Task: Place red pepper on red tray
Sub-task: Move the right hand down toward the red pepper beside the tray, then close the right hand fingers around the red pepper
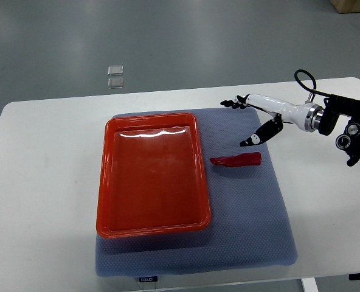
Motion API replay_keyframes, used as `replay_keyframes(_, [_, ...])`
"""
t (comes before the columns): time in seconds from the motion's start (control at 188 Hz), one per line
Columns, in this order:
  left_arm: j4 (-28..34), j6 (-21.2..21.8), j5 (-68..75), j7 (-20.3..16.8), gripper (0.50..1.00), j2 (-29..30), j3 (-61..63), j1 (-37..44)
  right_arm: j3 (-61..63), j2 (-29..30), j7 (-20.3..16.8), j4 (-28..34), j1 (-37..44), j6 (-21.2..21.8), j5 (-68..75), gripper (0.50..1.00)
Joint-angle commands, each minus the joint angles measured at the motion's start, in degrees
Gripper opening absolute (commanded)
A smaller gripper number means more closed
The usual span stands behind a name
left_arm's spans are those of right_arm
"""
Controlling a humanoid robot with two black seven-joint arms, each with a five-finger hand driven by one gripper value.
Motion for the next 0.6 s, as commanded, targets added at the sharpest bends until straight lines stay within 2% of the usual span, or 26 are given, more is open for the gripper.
replay_keyframes(0.0, [0.0, -0.01, 0.0, 0.0, 1.0, 0.0, 0.0, 0.0, -3.99, -0.31, -1.1, 0.9, 2.58, 0.0, -2.61, 0.885])
replay_keyframes(0.096, [0.0, -0.01, 0.0, 0.0, 1.0, 0.0, 0.0, 0.0, -6.1, 0.22, -3.03, 0.99, 3.89, 0.0, -3.06, 0.881])
replay_keyframes(0.26, [0.0, -0.01, 0.0, 0.0, 1.0, 0.0, 0.0, 0.0, -9.0, 1.8, -3.3, 0.99, 4.42, -0.26, -4.29, 0.862])
replay_keyframes(0.409, [0.0, -0.01, 0.0, 0.0, 1.0, 0.0, 0.0, 0.0, -11.11, 3.29, -3.39, 0.9, 4.42, -1.67, -6.57, 0.827])
replay_keyframes(0.457, [0.0, -0.01, 0.0, 0.0, 1.0, 0.0, 0.0, 0.0, -11.55, 3.73, -3.39, 0.82, 4.42, -2.11, -7.01, 0.797])
replay_keyframes(0.595, [0.0, -0.01, 0.0, 0.0, 1.0, 0.0, 0.0, 0.0, -12.25, 4.79, -3.47, 0.2, 4.33, -2.72, -8.77, 0.76])
